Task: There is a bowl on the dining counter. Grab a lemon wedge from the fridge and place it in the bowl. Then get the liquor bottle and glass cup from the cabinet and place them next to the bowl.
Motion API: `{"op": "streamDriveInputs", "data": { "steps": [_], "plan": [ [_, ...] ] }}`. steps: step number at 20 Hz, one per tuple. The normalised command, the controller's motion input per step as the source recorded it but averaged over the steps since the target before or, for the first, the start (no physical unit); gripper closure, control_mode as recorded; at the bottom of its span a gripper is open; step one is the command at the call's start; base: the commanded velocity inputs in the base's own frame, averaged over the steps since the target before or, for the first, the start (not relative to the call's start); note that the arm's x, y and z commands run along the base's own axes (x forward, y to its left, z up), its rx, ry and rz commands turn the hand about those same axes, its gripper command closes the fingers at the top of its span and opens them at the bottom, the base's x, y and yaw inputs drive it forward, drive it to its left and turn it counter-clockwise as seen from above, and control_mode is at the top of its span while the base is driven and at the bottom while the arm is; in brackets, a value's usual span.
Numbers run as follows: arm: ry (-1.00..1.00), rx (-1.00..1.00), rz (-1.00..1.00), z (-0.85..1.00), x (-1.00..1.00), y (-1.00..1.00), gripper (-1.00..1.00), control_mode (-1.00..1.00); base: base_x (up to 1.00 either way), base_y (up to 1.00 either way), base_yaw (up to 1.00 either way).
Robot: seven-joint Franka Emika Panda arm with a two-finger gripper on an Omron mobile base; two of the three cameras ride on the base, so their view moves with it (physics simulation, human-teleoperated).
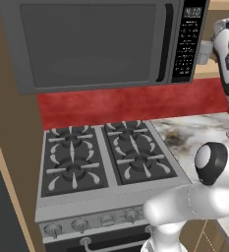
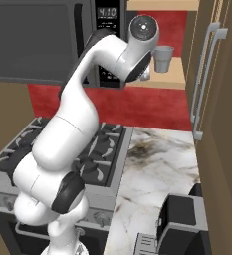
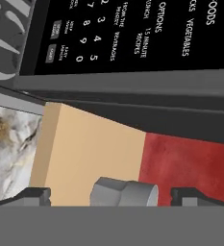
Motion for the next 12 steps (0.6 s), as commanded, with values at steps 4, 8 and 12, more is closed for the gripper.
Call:
{"op": "streamDriveInputs", "data": {
  "steps": [4,8,12],
  "plan": [
    [0.00,0.00,0.02,0.00,0.25,-0.20,-1.00,-1.00,0.00,0.00,0.00],
    [0.00,0.00,0.01,0.00,0.25,-0.16,-1.00,-1.00,0.00,0.00,0.00],
    [0.00,0.00,0.00,0.00,0.22,-0.05,-1.00,-1.00,0.00,0.00,0.00]
  ]
}}
